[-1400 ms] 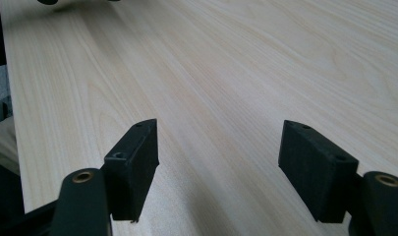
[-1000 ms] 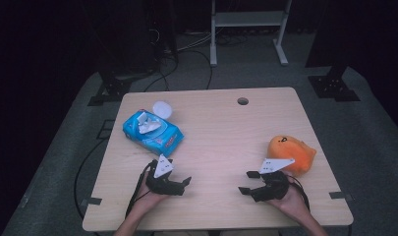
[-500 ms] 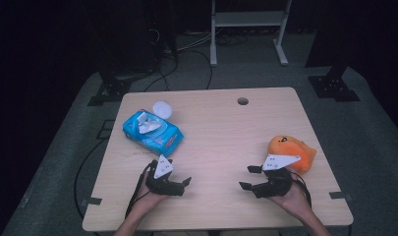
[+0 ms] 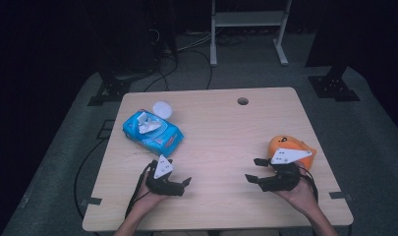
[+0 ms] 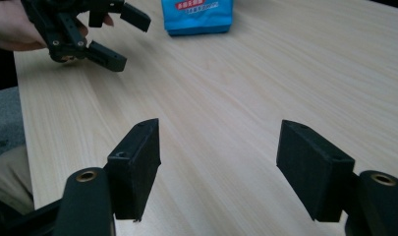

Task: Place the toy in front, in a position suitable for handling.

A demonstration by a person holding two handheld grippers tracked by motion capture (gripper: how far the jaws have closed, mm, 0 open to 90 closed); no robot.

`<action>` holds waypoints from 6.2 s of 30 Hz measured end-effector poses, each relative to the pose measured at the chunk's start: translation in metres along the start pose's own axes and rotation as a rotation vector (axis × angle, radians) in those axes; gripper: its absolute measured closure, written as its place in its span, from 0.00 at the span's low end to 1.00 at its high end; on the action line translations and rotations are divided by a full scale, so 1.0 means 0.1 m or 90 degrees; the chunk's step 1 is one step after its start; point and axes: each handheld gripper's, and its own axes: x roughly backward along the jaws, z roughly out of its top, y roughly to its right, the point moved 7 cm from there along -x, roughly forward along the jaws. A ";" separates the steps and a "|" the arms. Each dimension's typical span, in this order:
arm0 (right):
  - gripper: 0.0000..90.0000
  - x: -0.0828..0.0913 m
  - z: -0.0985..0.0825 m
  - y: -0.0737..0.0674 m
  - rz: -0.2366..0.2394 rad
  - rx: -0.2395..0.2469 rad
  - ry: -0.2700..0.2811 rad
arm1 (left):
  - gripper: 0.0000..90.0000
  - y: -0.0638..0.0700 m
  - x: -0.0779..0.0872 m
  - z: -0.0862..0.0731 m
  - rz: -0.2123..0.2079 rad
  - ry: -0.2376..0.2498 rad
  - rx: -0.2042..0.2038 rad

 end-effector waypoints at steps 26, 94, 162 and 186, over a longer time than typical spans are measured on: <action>0.37 0.66 0.03 0.54 -0.107 -0.040 0.057 | 0.07 -0.01 0.01 0.00 0.003 0.001 0.001; 0.90 0.78 -0.24 1.01 -0.185 -0.131 0.031 | 0.07 -0.07 0.04 -0.01 0.008 -0.001 0.011; 0.65 -0.63 0.07 -0.49 0.204 0.081 -0.021 | 0.40 -1.56 0.04 0.45 0.199 0.061 0.086; 0.64 -0.63 0.07 -0.49 0.199 0.088 -0.020 | 0.97 -1.62 0.08 0.49 0.156 0.072 0.128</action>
